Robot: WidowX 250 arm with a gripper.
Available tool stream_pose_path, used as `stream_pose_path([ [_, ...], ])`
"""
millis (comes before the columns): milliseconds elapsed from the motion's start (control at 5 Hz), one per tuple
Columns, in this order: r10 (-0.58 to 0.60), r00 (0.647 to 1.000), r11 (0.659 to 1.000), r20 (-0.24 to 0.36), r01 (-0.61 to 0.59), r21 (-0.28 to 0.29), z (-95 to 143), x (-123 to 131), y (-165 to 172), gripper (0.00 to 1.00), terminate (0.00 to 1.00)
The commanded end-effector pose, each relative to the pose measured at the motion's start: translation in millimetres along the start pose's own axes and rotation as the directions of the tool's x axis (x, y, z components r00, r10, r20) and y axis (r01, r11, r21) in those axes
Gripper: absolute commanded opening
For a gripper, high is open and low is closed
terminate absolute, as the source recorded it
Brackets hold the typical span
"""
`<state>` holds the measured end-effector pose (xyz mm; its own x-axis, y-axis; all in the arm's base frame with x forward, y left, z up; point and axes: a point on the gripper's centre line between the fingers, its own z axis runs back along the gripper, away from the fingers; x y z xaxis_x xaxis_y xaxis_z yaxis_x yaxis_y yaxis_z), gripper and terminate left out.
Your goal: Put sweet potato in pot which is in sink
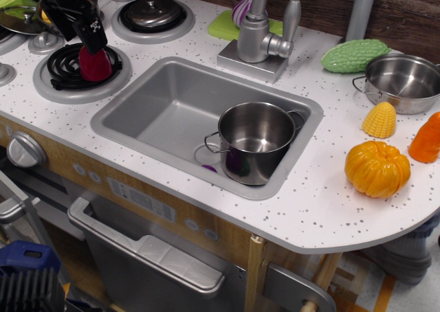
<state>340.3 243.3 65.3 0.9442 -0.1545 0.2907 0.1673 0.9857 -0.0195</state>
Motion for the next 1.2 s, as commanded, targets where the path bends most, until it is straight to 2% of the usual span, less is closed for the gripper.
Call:
stream_pose_path([
  [0, 0.0, 1.0, 1.0, 0.0, 0.0, 0.0, 0.0, 0.0, 0.0, 1.0, 0.0],
  [200, -0.019, 1.0, 0.999, 0.025, 0.02, -0.034, -8.4, 2.2, 4.4, 1.0, 0.0],
  [600, -0.033, 0.998, 0.998, 0.058, 0.035, -0.046, -17.4, 6.7, 1.1, 1.0, 0.0],
  [800, -0.028, 0.996, 0.998, 0.079, 0.032, -0.052, -22.2, 5.8, 0.7, 0.0, 0.0],
  [1000, -0.032, 0.996, 0.998, 0.081, 0.037, -0.053, -19.1, 11.1, -1.5, 0.0, 0.0],
])
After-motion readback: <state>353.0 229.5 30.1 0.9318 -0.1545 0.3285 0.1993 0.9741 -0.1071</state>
